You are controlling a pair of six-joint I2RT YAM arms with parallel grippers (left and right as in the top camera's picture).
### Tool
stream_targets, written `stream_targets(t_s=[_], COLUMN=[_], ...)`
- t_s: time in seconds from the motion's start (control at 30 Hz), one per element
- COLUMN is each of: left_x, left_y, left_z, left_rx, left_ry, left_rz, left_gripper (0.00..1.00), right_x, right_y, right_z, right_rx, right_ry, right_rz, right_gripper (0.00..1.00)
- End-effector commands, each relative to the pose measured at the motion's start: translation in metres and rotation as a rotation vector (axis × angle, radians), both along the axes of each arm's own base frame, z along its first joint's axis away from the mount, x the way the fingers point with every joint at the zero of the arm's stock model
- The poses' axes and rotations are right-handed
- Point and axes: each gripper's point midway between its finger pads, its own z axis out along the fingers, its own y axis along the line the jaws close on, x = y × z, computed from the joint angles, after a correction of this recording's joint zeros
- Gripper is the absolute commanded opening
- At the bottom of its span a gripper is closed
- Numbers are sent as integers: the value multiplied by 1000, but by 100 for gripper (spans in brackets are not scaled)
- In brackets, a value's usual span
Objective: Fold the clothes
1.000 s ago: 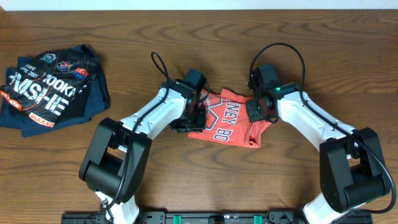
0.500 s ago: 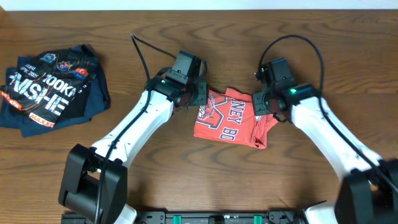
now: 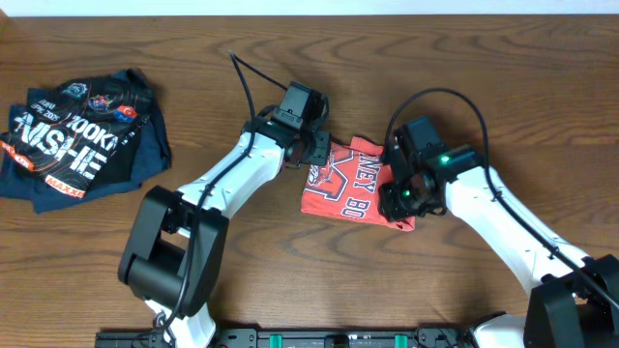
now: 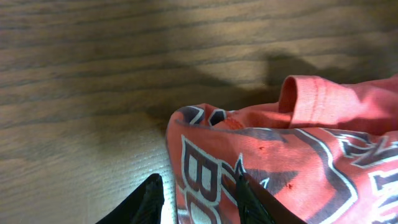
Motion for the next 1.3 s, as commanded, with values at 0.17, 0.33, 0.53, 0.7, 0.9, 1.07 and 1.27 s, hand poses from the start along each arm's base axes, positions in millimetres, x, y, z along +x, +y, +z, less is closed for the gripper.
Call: stream_targets(t_s=[0.17,0.33,0.53,0.7,0.9,1.07,1.27], left_x=[-14,-42,-89,-125,-138,-110,-72], left_y=[6,18,35,24,22,44,51], left_z=[-45,-57,-63,-60,-38,-3,34], left_rx=[67,115,190,204,235,269,173], left_ry=[115,240,442,567,546,371,191], left_rz=[-34,-29,44,55,39,114,183], left_gripper=[40,21,9,8,8,12,43], right_x=[-20,8,60,95,100,82,59], right_y=[-23,-67,-65,-50,-49,-58,-53], right_z=[-39,-40,-25,-8,-4,-14,-25], right_rx=[-109,-340,-337,-281,-288,-330,-300], right_ry=[27,-123,-355,-513,-541,-459,-352], right_rz=[-46,-237,-249,-188,-141,-118,-77], right_gripper=[44,44,54,54,62,66,66])
